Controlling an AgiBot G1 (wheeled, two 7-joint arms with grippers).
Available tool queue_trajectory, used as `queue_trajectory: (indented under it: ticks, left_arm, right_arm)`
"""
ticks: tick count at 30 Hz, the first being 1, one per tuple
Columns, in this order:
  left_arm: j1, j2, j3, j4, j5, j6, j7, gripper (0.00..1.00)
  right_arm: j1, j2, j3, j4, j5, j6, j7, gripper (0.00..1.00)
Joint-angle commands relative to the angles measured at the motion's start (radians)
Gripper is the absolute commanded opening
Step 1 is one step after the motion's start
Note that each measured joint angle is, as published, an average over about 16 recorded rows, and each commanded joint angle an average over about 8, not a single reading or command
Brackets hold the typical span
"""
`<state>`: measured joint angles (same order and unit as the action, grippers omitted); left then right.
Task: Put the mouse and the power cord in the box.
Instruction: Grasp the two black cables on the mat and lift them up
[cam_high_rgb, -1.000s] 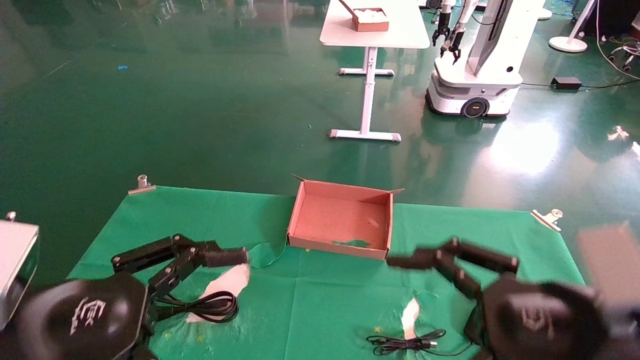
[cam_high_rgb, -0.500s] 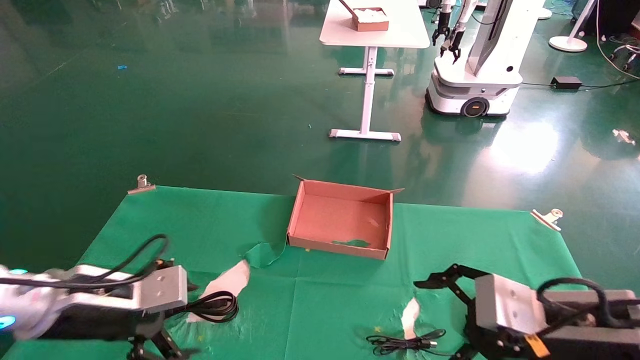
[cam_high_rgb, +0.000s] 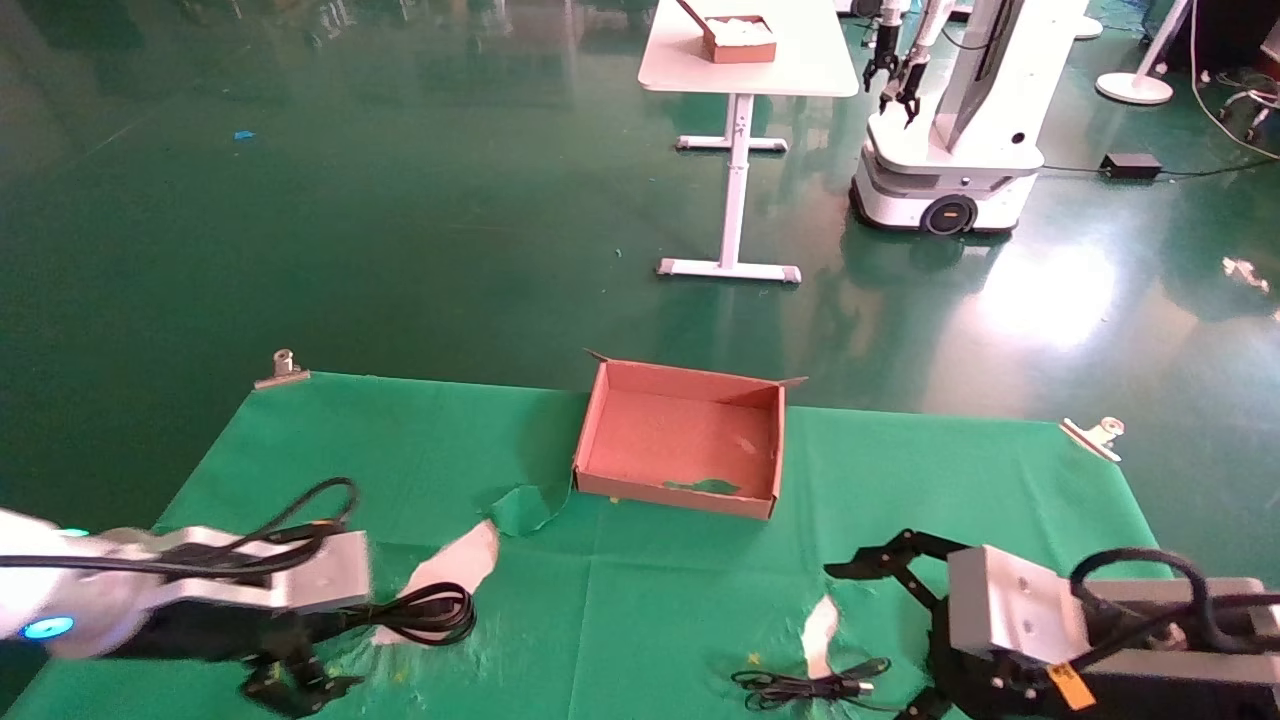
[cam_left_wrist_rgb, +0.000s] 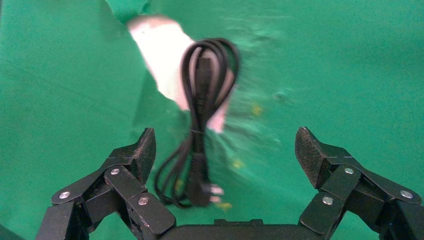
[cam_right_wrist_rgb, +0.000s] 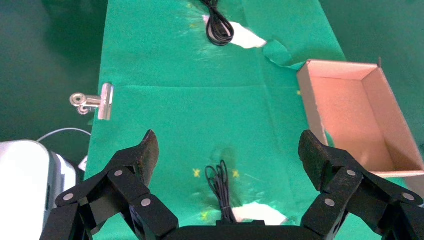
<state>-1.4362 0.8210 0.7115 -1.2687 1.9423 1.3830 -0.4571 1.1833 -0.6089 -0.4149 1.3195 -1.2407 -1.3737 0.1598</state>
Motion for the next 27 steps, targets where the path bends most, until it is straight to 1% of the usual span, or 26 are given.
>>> queue_trajectory:
  ticks: [1, 6, 10, 17, 27]
  left_arm:
    - [0.005, 0.022, 0.014, 0.01, 0.042, -0.024, -0.006, 1.0]
    - [0.003, 0.121, 0.067, 0.131, 0.204, -0.119, -0.022, 1.0]
    - [-0.014, 0.185, 0.092, 0.246, 0.277, -0.163, -0.027, 1.0]
    - [-0.041, 0.251, 0.105, 0.397, 0.307, -0.205, -0.008, 1.0]
    - [-0.061, 0.293, 0.104, 0.506, 0.324, -0.263, -0.002, 1.0]
  right_arm:
    - [0.0, 0.0, 0.001, -0.009, 0.004, 0.001, 0.007, 1.0]
    - [0.018, 0.005, 0.008, -0.014, 0.016, -0.004, 0.029, 1.0]
    - [0.022, 0.013, 0.009, -0.021, 0.019, -0.011, 0.037, 1.0]
    - [0.02, 0.018, 0.008, -0.033, 0.017, -0.015, 0.036, 1.0]
    - [0.011, 0.012, 0.003, -0.033, 0.008, -0.009, 0.03, 1.0]
